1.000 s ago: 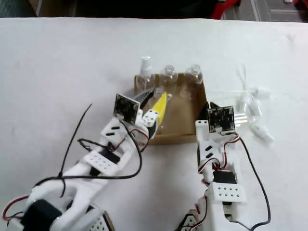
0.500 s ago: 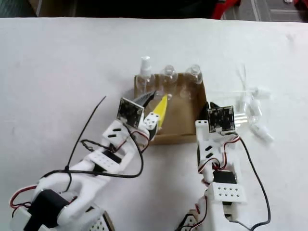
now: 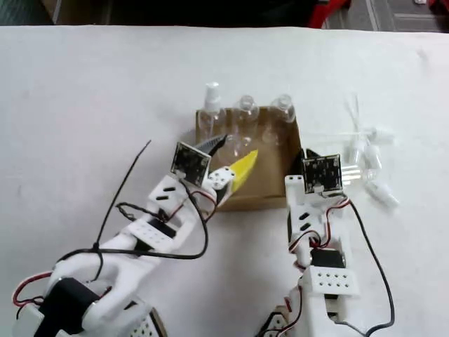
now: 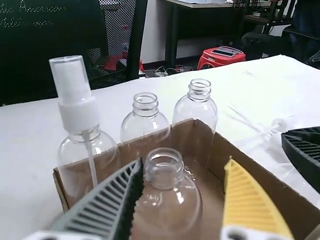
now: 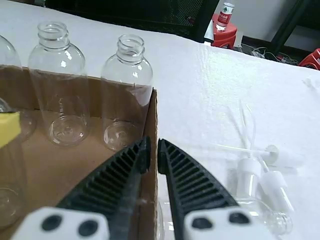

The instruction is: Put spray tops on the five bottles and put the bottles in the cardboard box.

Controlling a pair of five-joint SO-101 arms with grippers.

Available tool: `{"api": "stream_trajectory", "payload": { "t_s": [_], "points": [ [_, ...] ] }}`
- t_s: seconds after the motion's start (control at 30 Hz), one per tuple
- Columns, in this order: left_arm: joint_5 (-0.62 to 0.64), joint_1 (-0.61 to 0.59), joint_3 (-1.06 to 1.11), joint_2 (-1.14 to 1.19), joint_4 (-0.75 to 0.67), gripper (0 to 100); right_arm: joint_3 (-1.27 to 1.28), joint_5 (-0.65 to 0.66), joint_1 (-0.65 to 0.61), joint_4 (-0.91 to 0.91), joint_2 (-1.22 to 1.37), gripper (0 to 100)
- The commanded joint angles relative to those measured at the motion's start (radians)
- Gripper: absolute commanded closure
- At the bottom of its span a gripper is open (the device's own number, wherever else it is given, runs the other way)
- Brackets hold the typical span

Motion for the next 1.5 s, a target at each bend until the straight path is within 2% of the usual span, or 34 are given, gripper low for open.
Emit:
{"api": "stream_trajectory", "payload": {
  "t_s": [0.0, 0.5, 0.73, 1.03, 1.13, 1.27, 1.37, 1.47],
  "points": [
    [0.003, -0.005, -0.002, 0.008, 0.023, 74, -0.005, -0.002, -0.013, -0.018, 0.004, 98.1],
    [0.041, -0.024, 0.006, -0.002, -0.032, 74, -0.005, -0.002, -0.013, -0.018, 0.004, 98.1],
    [0.049, -0.038, 0.109, -0.229, -0.018, 74, -0.005, -0.002, -0.013, -0.018, 0.004, 98.1],
    [0.055, -0.053, 0.084, -0.530, 0.371, 74, -0.005, -0.002, -0.013, -0.018, 0.004, 98.1],
    [0.063, -0.064, 0.083, -0.582, 0.404, 74, -0.005, -0.002, -0.013, -0.018, 0.004, 98.1],
    [0.161, -0.120, 0.080, -0.618, 0.402, 74, -0.005, -0.002, -0.013, -0.018, 0.004, 98.1],
    [0.189, -0.173, 0.064, -0.638, 0.400, 74, -0.005, -0.002, -0.013, -0.018, 0.004, 98.1],
    [0.189, -0.242, -0.009, -0.642, 0.503, 75, -0.005, -0.002, -0.013, -0.018, 0.004, 98.1]
  ]
}}
